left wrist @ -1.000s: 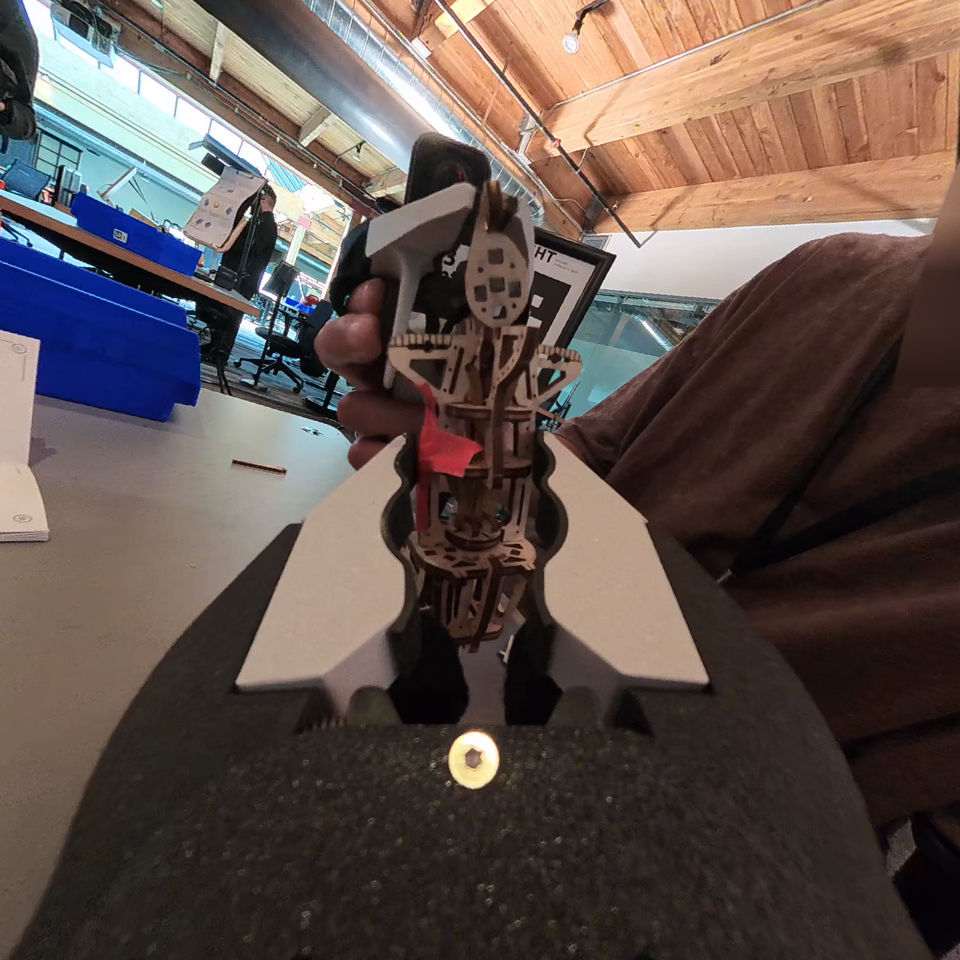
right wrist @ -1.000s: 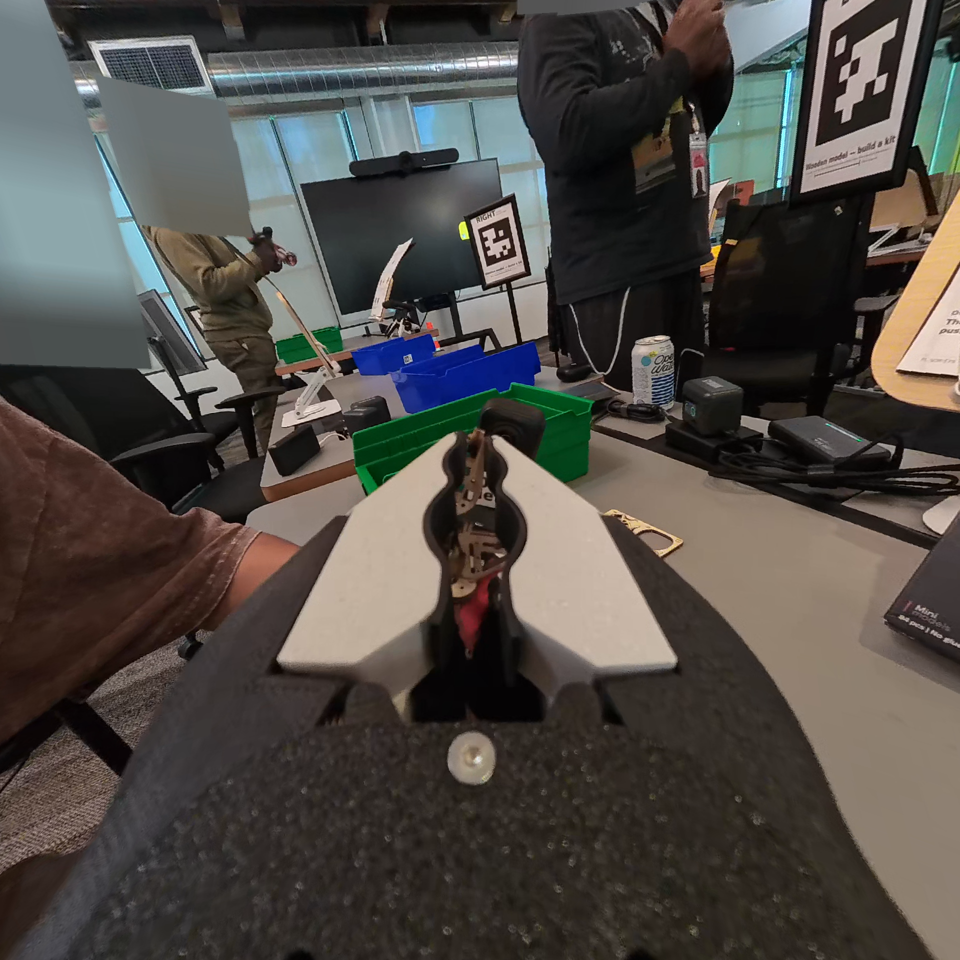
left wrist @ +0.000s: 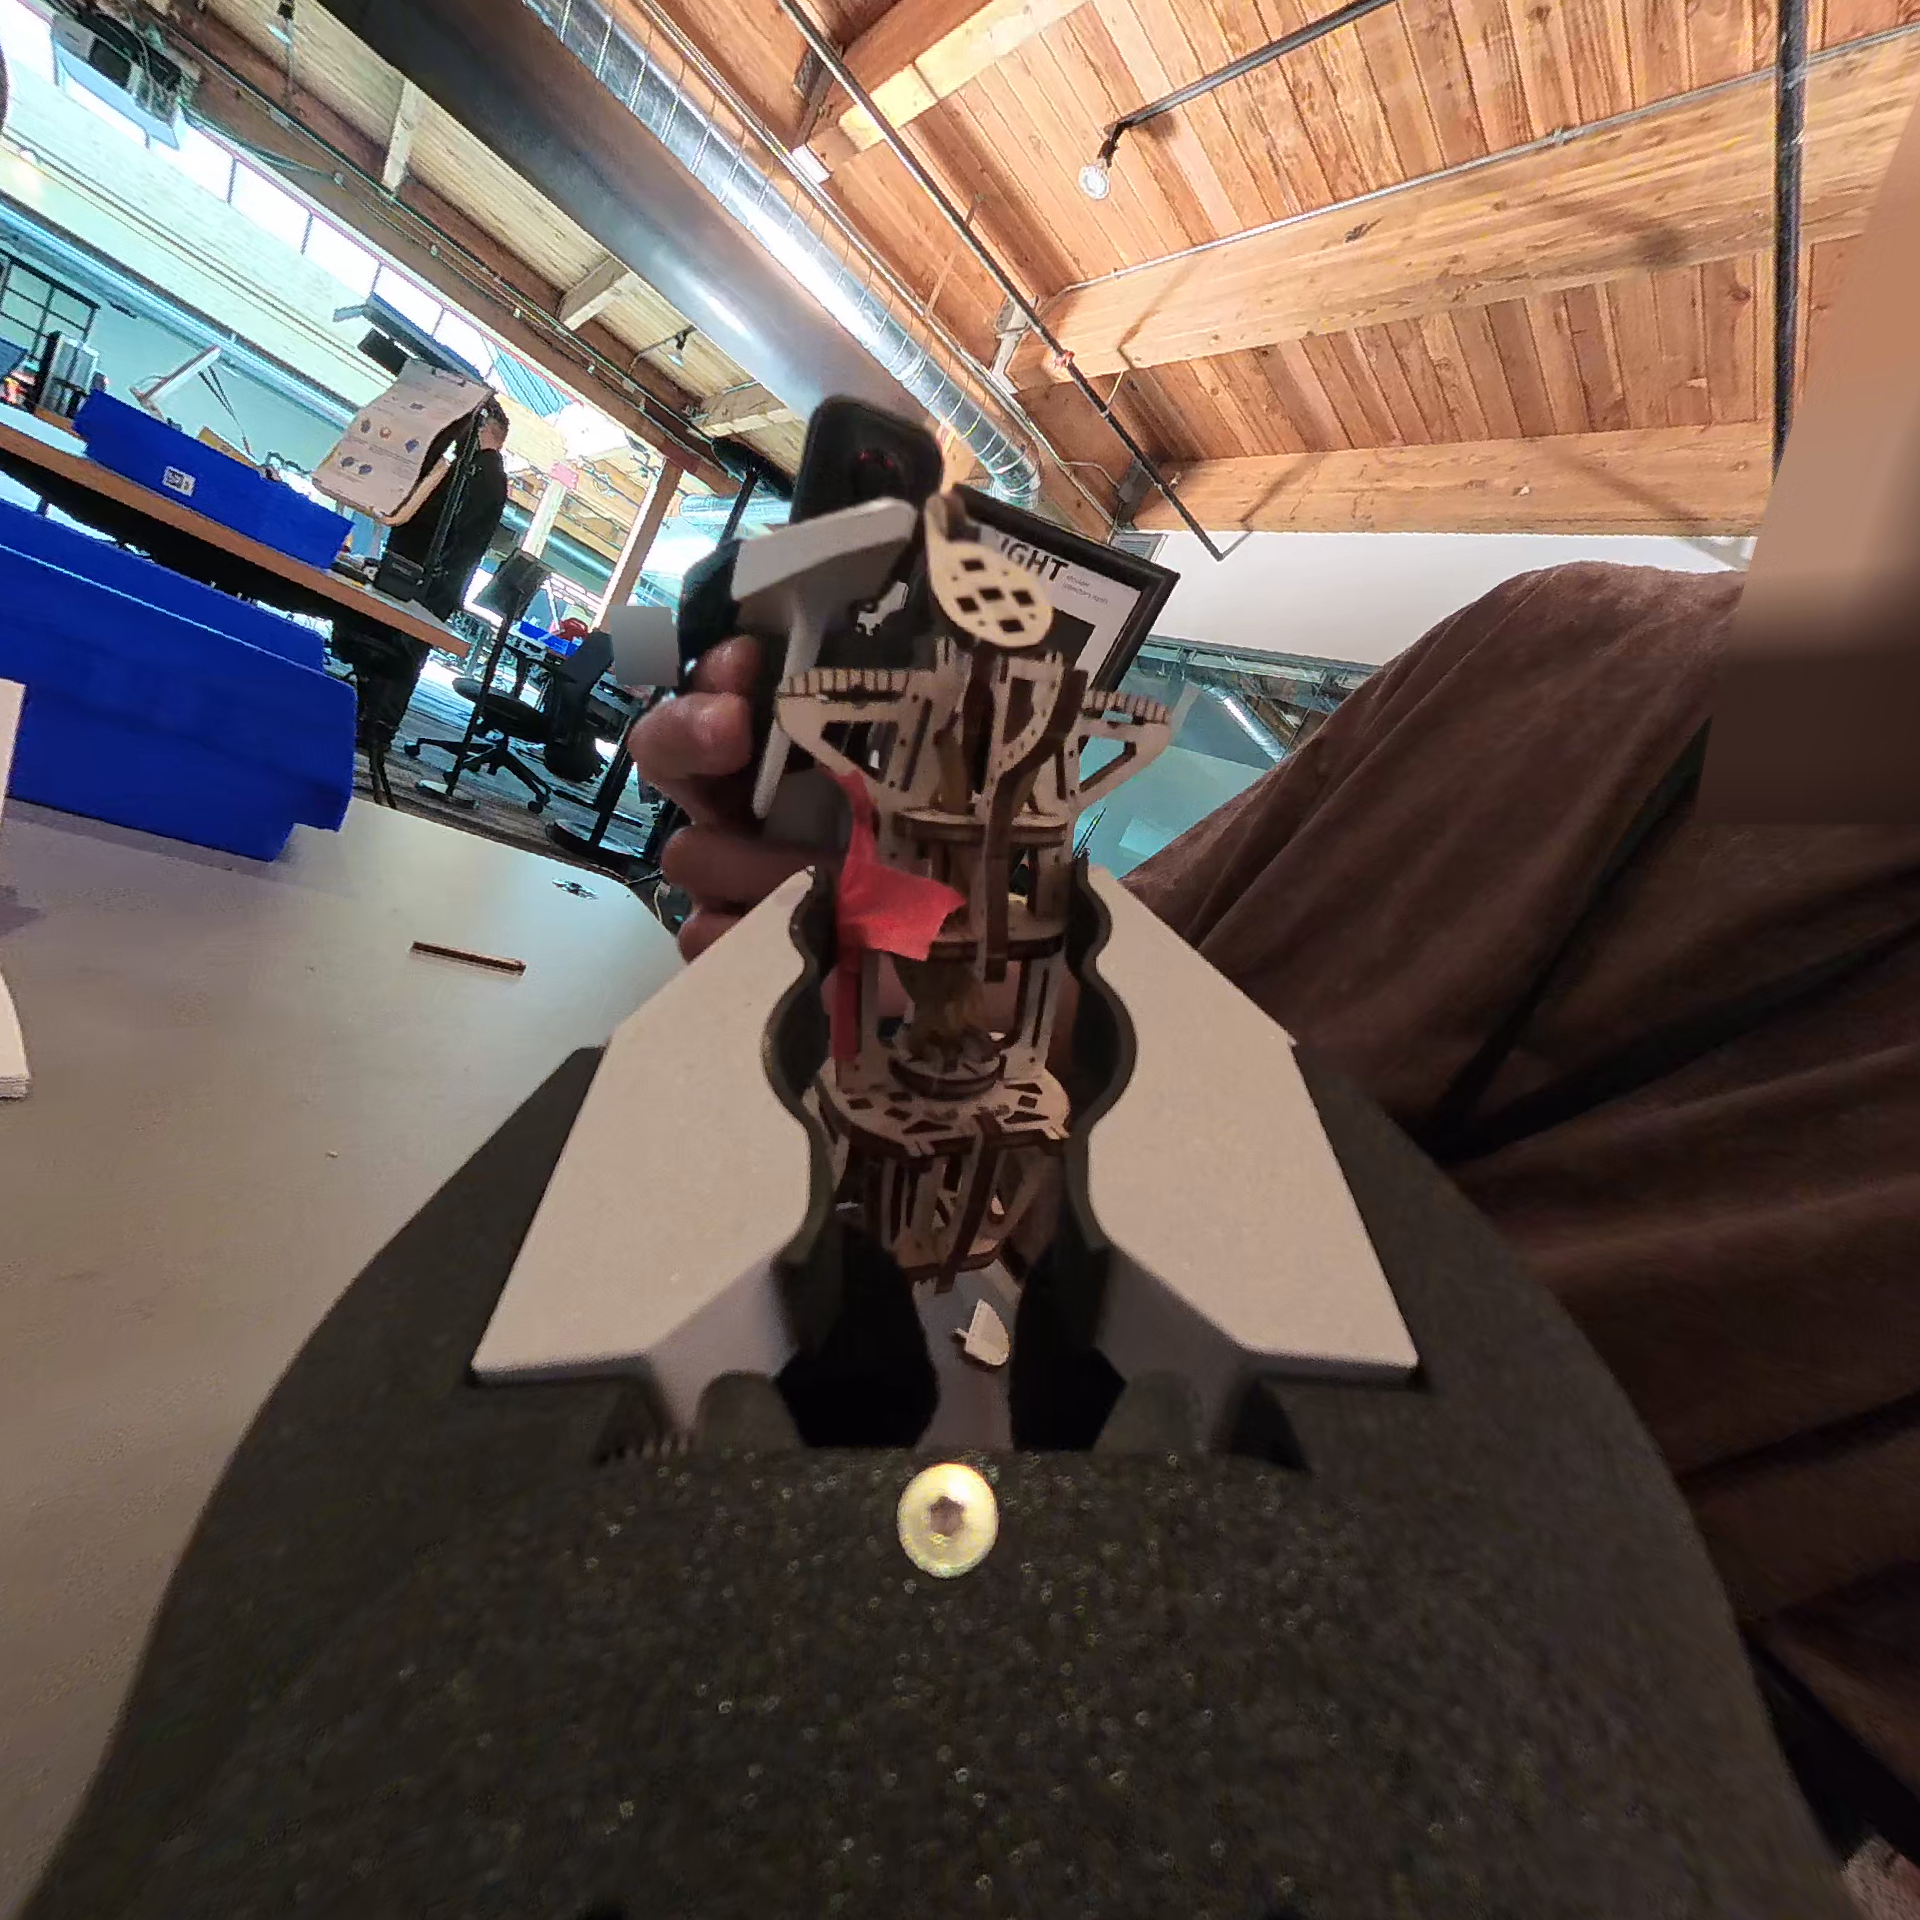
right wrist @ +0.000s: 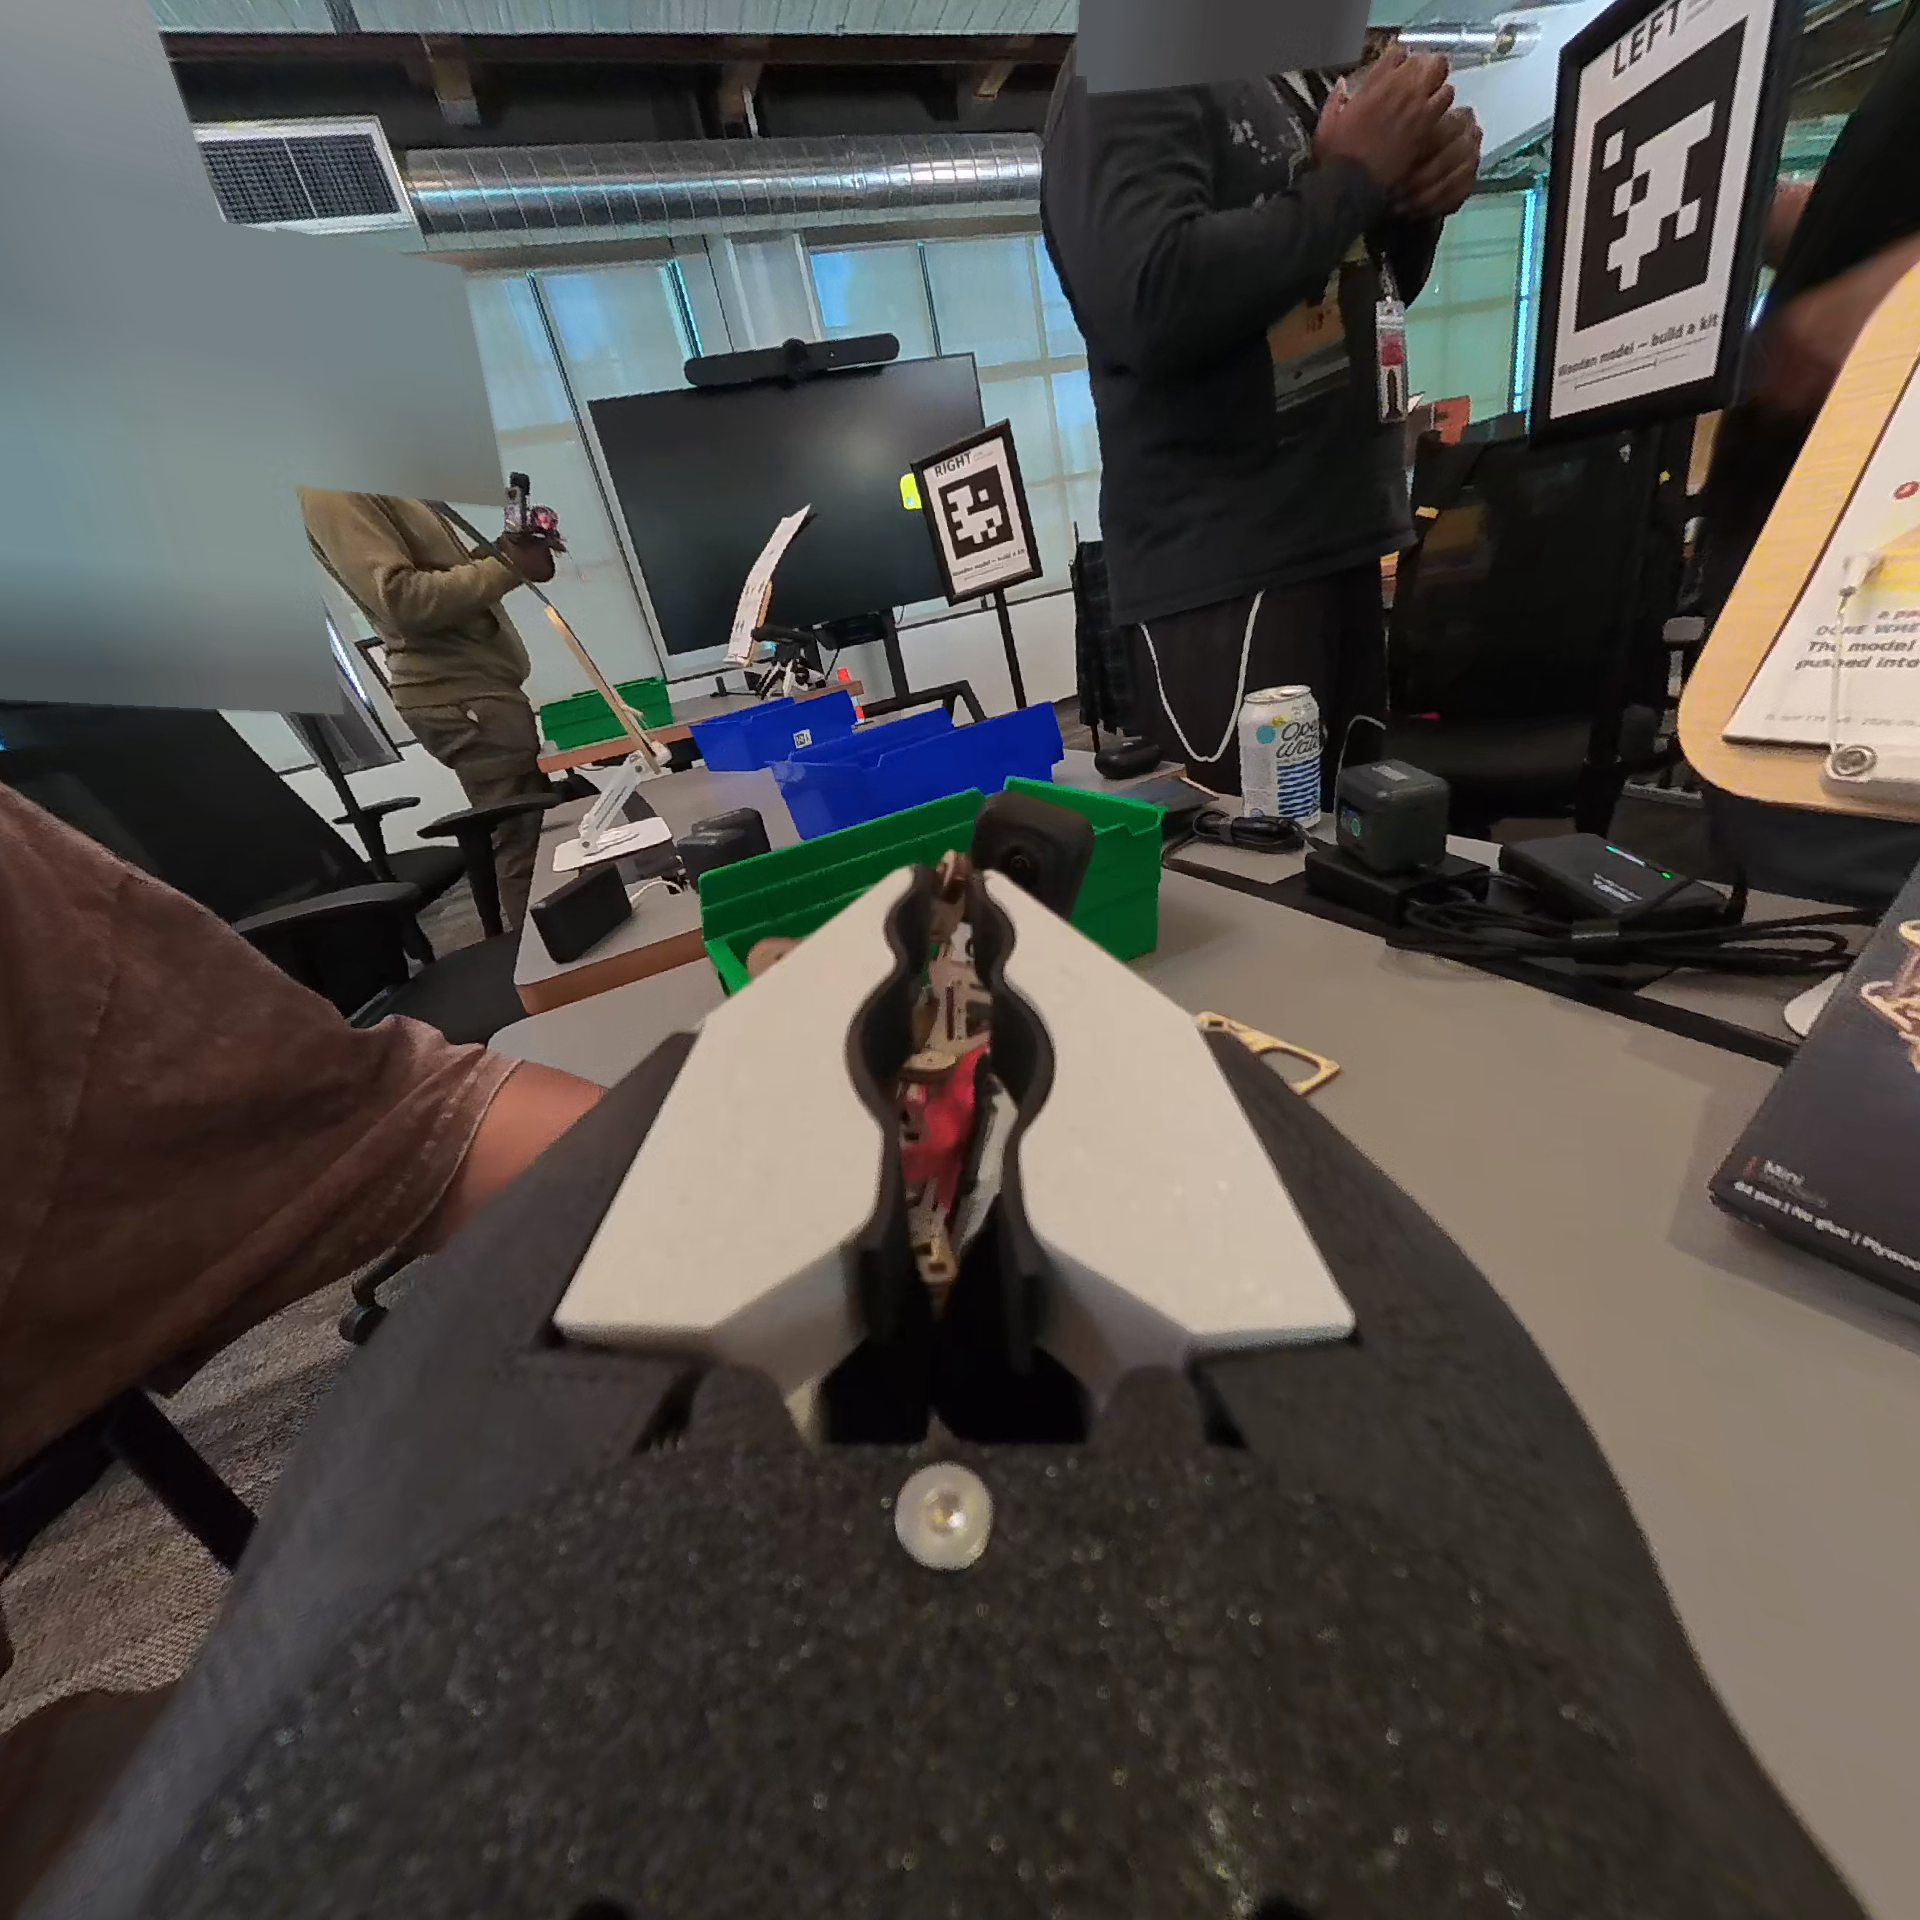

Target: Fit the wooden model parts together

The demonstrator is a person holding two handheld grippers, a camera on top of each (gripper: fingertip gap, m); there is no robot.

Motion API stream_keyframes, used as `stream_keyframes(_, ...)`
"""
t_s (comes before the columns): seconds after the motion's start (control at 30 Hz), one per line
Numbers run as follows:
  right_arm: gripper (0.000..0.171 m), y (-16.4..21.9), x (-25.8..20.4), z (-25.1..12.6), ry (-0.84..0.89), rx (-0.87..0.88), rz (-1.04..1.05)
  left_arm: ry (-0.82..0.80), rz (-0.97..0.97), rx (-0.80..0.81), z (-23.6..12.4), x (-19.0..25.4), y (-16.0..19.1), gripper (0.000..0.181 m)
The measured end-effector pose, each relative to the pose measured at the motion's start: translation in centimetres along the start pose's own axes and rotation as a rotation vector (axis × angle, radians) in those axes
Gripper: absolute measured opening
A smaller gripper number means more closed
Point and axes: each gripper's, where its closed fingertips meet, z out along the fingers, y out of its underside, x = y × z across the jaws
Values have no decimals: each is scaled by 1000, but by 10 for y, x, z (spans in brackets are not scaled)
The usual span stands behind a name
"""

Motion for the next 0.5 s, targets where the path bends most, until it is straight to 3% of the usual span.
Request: stream_keyframes(0.5, 5, 13, 0, -8, 43, -131, -79, -60, 31, -42, -1, -9, 5, 42)
